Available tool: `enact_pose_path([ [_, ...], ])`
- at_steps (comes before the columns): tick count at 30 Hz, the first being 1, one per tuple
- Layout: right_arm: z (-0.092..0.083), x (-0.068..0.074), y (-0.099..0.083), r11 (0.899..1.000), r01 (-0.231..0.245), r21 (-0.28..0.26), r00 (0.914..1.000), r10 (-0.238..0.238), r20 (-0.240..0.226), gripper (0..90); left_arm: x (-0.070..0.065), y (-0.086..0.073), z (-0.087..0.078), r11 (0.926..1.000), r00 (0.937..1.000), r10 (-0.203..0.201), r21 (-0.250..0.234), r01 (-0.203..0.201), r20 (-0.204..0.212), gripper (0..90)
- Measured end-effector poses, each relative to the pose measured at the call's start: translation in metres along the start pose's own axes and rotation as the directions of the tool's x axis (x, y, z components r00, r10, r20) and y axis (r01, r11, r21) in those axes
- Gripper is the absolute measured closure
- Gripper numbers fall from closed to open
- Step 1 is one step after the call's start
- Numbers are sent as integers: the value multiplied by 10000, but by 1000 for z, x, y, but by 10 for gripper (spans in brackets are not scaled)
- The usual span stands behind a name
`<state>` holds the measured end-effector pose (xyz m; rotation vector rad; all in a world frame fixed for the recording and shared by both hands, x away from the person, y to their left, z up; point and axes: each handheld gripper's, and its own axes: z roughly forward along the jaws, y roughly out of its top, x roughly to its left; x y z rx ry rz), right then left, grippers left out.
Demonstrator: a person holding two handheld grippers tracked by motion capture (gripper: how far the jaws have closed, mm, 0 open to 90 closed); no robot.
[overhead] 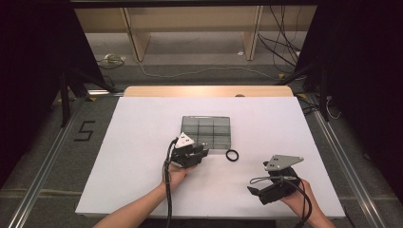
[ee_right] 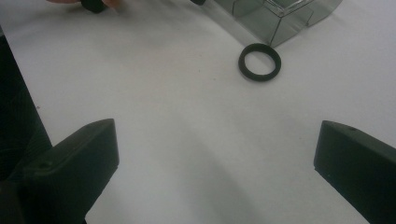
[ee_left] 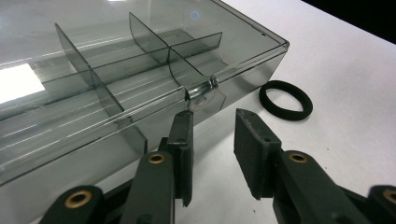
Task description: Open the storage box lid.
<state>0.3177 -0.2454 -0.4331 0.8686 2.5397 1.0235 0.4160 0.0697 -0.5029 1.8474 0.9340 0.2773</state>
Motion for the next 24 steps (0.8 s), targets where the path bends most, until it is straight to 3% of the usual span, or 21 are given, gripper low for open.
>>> enact_pose_path([
  [24,-1,0,0,10000,37,22,10000,-37,35,10,7,0,-2,9990,9991,-413,-157,414,79,785],
])
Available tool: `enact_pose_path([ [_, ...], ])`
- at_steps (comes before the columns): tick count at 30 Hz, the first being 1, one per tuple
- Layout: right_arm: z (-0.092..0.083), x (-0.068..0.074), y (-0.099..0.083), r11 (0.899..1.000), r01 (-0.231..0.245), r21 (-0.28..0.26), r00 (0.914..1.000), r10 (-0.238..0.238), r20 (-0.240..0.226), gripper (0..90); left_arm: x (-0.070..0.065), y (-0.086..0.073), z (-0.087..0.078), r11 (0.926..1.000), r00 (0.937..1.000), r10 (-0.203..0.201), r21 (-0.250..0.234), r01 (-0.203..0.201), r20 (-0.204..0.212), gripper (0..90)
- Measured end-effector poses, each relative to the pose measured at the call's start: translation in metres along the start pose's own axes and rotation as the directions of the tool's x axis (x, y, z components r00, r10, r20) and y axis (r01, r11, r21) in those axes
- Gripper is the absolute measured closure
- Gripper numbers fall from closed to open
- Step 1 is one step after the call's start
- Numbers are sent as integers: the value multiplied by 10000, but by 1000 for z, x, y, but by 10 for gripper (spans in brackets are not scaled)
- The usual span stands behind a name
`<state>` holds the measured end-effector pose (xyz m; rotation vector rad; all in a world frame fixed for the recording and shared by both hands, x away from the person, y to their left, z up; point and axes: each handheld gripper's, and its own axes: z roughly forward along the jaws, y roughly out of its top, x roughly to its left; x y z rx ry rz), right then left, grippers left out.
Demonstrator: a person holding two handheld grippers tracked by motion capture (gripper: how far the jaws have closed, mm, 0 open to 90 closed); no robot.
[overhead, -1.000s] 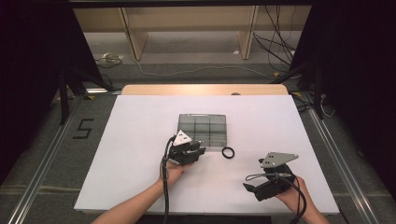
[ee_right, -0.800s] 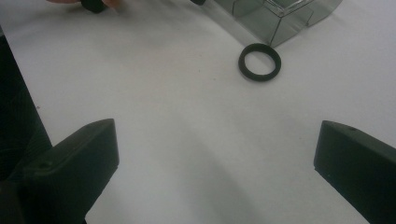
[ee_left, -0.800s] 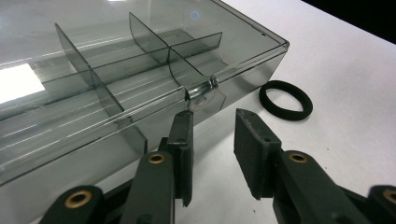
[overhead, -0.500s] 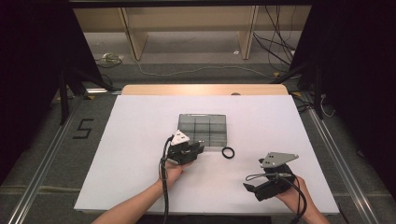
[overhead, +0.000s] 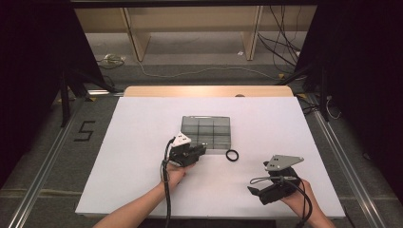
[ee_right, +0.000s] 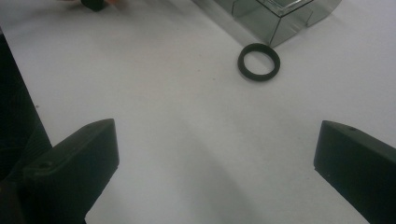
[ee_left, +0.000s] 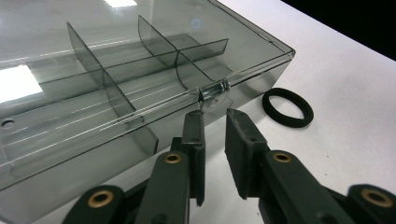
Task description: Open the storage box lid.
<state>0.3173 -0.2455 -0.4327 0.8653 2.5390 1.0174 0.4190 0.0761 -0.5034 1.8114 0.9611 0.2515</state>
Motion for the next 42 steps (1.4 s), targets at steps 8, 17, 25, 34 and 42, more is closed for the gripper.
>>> enact_pose_path([
  [8,1,0,0,10000,-7,52,10000,7,49,10,3,0,-1,9996,9996,-268,-63,269,36,832],
  [17,1,0,0,10000,4,41,10000,-5,46,10,3,0,-1,9995,9995,-303,-60,304,43,848],
  [25,1,0,0,10000,0,50,10000,0,44,10,4,0,-1,9994,9994,-333,-99,334,96,848],
  [34,1,0,0,10000,-15,53,10000,15,44,10,6,0,-1,9990,9989,-420,-148,423,205,845],
  [42,0,0,0,10000,-3,46,10000,3,31,10,6,0,-2,9987,9986,-474,-170,478,248,843],
])
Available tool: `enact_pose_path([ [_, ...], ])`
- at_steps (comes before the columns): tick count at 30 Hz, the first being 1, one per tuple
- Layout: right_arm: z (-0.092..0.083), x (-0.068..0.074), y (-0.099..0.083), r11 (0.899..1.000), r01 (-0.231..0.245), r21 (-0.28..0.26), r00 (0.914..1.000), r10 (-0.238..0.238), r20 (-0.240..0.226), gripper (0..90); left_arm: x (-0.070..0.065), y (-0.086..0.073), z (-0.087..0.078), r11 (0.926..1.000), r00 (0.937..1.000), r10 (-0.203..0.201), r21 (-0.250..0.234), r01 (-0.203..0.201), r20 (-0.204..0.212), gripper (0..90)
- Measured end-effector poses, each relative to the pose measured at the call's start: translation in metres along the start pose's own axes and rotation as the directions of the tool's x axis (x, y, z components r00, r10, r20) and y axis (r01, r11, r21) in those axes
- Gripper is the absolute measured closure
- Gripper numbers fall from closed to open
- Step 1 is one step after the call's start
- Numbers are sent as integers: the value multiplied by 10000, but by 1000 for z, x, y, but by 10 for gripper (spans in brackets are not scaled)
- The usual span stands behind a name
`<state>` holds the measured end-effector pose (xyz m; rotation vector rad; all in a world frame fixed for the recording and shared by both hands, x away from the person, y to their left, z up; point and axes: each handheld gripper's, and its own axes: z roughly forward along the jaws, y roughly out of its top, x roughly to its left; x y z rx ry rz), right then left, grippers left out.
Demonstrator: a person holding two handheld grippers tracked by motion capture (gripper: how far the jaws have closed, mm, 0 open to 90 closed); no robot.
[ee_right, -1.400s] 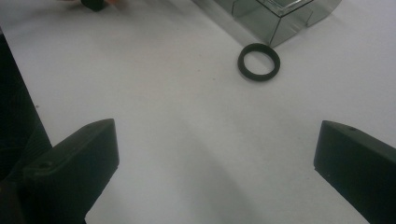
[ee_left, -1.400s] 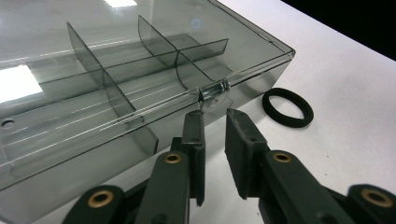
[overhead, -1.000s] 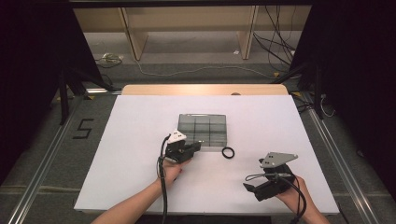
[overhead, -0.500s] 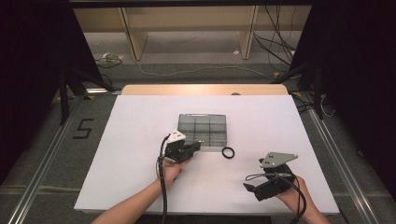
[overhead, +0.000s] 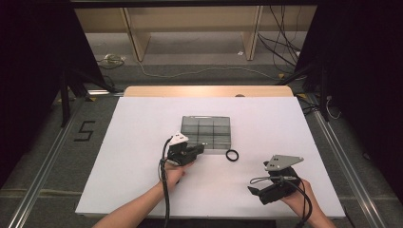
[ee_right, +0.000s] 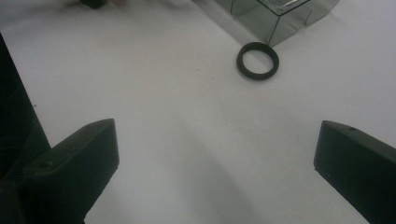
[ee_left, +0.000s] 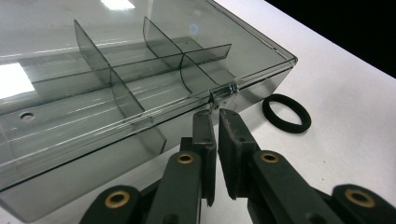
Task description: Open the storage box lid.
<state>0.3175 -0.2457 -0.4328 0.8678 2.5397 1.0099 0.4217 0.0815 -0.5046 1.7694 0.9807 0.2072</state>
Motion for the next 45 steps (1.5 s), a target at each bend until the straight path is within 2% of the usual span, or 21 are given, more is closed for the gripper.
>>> enact_pose_path([
  [36,-1,0,0,10000,-33,-42,10000,33,30,10,0,0,-1,10000,10000,-20,-93,21,61,827],
  [45,-1,0,0,10000,-26,-16,10000,26,36,10,-3,0,2,9997,9998,198,142,-198,21,796],
])
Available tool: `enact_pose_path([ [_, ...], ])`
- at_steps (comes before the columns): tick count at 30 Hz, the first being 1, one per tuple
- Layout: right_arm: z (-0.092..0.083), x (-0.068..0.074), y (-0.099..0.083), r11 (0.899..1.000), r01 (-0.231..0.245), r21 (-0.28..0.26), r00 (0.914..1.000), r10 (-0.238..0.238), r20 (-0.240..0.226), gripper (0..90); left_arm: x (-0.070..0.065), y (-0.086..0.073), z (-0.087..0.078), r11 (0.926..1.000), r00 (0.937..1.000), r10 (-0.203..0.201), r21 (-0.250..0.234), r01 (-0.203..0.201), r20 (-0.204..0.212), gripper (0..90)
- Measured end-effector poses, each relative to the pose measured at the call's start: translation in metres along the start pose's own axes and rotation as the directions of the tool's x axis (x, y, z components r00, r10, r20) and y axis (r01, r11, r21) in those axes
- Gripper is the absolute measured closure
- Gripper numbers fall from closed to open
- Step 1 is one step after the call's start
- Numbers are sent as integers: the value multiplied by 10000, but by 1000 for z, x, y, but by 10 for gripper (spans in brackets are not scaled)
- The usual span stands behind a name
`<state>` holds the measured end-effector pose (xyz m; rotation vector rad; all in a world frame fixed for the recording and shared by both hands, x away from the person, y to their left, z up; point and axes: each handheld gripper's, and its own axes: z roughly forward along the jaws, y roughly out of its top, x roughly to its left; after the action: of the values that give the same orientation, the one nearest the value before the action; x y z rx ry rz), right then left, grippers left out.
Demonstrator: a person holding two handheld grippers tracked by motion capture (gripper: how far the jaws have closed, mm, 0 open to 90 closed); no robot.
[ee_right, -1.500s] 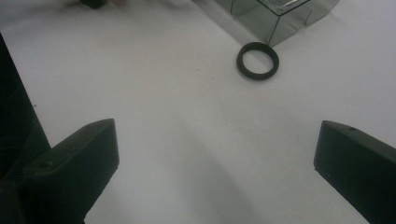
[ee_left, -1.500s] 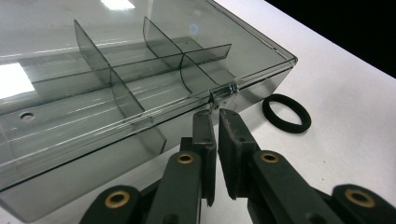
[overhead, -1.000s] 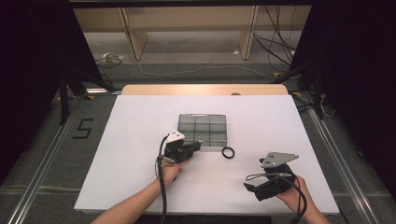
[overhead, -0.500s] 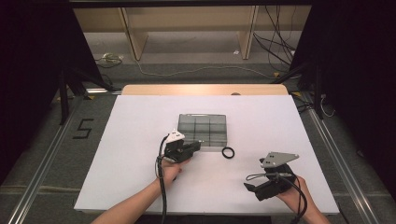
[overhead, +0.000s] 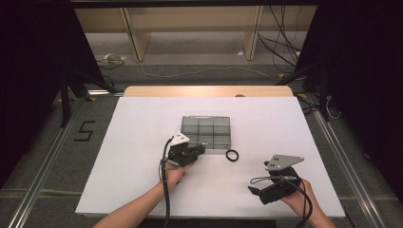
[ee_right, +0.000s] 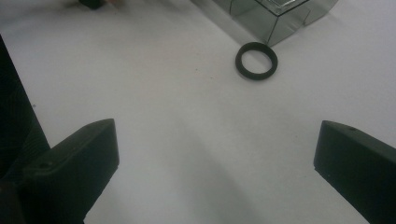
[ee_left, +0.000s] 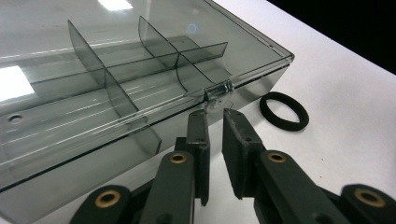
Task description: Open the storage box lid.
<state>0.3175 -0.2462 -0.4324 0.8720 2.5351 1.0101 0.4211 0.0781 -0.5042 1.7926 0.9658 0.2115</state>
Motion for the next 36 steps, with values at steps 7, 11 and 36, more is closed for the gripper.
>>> enact_pose_path([
  [7,1,0,0,10000,6,39,10000,-6,-12,10,1,0,1,10000,10000,-69,13,69,59,803],
  [11,0,0,0,10000,0,33,10000,0,-11,10,2,0,0,9999,9998,-154,19,154,110,815],
  [36,8,-4,5,10000,-2,6,9991,2,424,16,2,4,-2,9998,9999,0,-221,3,163,831],
])
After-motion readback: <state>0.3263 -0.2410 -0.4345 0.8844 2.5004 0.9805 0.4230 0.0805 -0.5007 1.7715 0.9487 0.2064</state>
